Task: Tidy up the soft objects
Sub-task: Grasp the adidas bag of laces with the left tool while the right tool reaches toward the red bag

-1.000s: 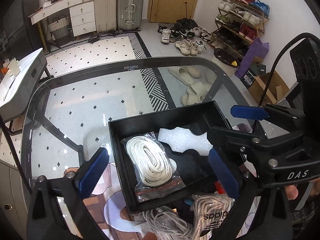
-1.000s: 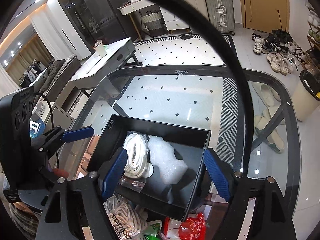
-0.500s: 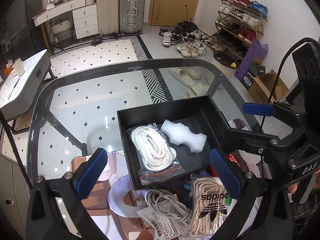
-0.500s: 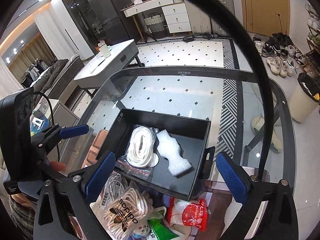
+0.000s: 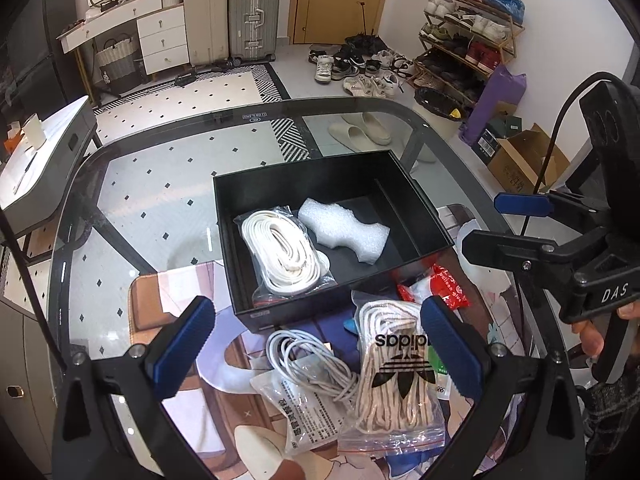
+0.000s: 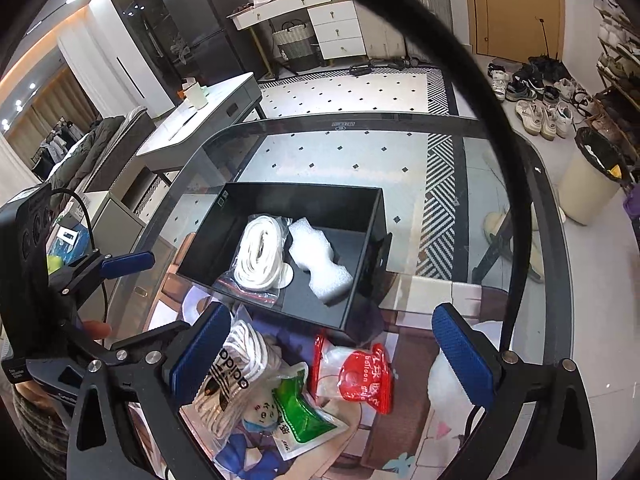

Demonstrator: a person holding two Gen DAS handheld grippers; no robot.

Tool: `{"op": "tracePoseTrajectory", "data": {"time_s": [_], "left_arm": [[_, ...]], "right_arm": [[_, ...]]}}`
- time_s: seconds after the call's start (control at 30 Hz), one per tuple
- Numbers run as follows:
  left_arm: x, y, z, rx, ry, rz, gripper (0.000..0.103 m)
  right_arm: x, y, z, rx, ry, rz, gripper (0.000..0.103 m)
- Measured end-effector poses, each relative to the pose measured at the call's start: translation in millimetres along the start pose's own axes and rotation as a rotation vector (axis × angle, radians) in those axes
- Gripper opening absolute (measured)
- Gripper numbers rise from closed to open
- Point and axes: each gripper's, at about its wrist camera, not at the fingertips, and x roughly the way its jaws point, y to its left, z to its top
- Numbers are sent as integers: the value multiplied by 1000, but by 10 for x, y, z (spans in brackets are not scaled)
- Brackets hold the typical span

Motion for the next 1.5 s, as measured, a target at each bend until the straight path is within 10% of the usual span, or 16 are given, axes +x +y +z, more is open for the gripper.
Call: {"op": "tracePoseTrajectory", "data": {"time_s": [1.17,1.5], "left_arm": [[299,-432,-402,73,92,-65,101],[425,-357,-407,51,118,-79,70]], "right_arm": [[382,-329,-481,69,153,20,102],[435,-319,-476,54,163,13,102]]}}
